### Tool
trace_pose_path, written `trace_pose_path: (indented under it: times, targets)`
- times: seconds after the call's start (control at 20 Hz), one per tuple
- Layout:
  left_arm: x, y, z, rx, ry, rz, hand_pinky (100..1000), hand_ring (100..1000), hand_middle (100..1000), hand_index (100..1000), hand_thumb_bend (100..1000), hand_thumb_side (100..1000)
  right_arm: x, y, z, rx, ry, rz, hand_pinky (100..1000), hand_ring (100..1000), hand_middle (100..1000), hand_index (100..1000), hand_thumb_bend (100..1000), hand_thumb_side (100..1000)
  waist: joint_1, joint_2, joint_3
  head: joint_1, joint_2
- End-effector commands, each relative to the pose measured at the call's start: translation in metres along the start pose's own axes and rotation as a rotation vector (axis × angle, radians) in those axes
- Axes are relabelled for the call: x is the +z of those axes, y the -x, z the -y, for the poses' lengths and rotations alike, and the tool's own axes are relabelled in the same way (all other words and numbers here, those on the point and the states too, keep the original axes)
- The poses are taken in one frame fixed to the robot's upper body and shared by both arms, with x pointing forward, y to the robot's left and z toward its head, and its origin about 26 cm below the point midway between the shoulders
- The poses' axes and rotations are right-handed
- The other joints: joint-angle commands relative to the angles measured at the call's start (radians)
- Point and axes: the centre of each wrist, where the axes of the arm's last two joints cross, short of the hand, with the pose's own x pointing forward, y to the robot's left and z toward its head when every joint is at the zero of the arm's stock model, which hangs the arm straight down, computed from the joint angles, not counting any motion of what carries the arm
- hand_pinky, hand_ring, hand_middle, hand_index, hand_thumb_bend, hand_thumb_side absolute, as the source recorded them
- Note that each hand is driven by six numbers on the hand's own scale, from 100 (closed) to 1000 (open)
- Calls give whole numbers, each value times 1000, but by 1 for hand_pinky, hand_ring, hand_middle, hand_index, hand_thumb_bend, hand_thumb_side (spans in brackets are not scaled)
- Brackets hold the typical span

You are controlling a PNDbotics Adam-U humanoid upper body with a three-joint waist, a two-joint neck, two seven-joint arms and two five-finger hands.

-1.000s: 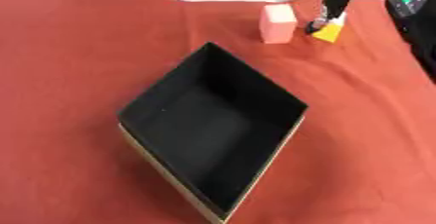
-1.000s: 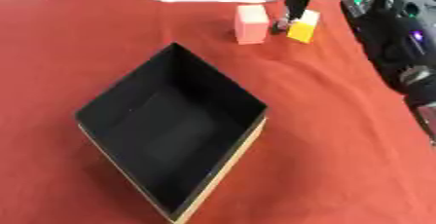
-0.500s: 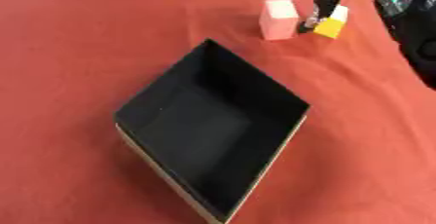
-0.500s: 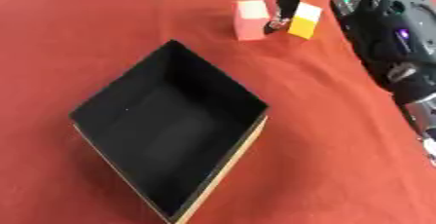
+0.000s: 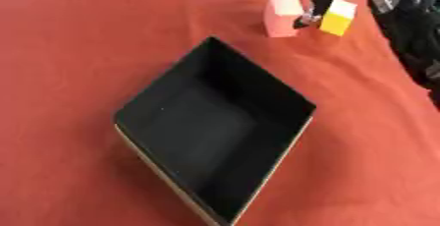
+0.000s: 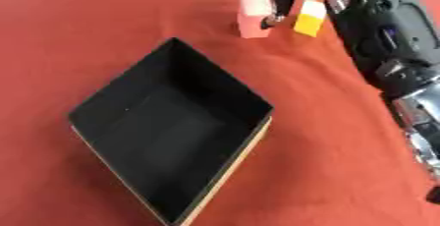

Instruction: Pick up objects on the table and place them in the box.

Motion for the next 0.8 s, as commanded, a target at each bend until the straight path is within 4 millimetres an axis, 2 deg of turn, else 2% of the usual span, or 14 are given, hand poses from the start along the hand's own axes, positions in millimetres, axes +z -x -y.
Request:
trace_pose_path:
  times: [0.05, 0.8]
  targets:
    - [-6, -5, -4, -21, 15, 32, 565, 751, 671, 855, 196, 826, 8, 5, 14, -11, 52, -28, 950, 993, 972, 992, 501, 194, 3, -15, 3, -5, -19]
    - [-6, -5, -4, -21, 19, 30, 563, 752, 670, 855, 193, 831, -2, 14, 9, -72, 74, -117, 946, 994, 968, 988, 496, 200, 4, 14, 6, -18, -39]
